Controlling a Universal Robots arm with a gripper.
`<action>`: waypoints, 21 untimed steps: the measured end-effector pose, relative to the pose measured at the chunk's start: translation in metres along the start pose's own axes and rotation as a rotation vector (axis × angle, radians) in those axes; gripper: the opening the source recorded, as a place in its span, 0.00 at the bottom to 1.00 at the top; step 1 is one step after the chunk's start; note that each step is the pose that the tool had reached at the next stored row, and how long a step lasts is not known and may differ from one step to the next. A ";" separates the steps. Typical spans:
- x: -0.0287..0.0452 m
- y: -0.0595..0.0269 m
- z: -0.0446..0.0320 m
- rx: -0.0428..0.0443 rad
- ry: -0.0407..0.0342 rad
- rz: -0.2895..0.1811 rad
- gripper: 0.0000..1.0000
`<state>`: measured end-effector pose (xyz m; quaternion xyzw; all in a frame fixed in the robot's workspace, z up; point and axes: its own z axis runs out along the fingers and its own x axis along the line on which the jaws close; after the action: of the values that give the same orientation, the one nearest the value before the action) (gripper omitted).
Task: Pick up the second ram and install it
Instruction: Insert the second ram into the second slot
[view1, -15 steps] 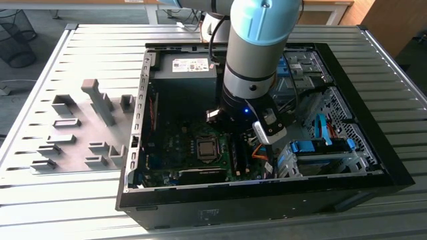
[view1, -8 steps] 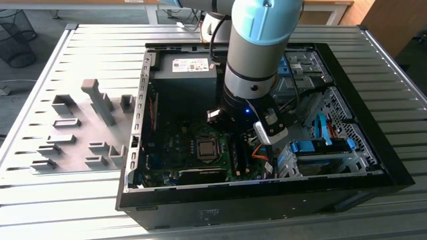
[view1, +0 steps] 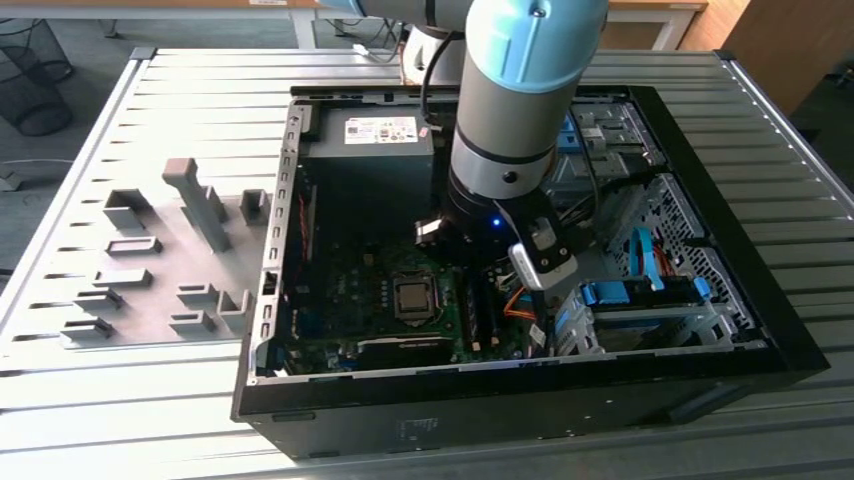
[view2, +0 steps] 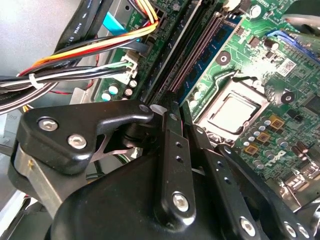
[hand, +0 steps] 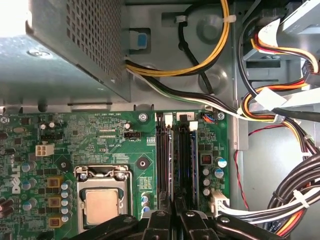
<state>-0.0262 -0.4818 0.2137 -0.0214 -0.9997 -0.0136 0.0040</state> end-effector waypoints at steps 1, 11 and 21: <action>0.0000 -0.0001 0.0005 0.0005 0.0002 0.000 0.14; 0.0000 0.0000 0.0019 -0.0003 0.0000 0.000 0.14; 0.0000 0.0003 -0.0061 -0.0008 -0.0001 -0.001 0.14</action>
<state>-0.0262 -0.4816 0.2198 -0.0208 -0.9997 -0.0140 0.0040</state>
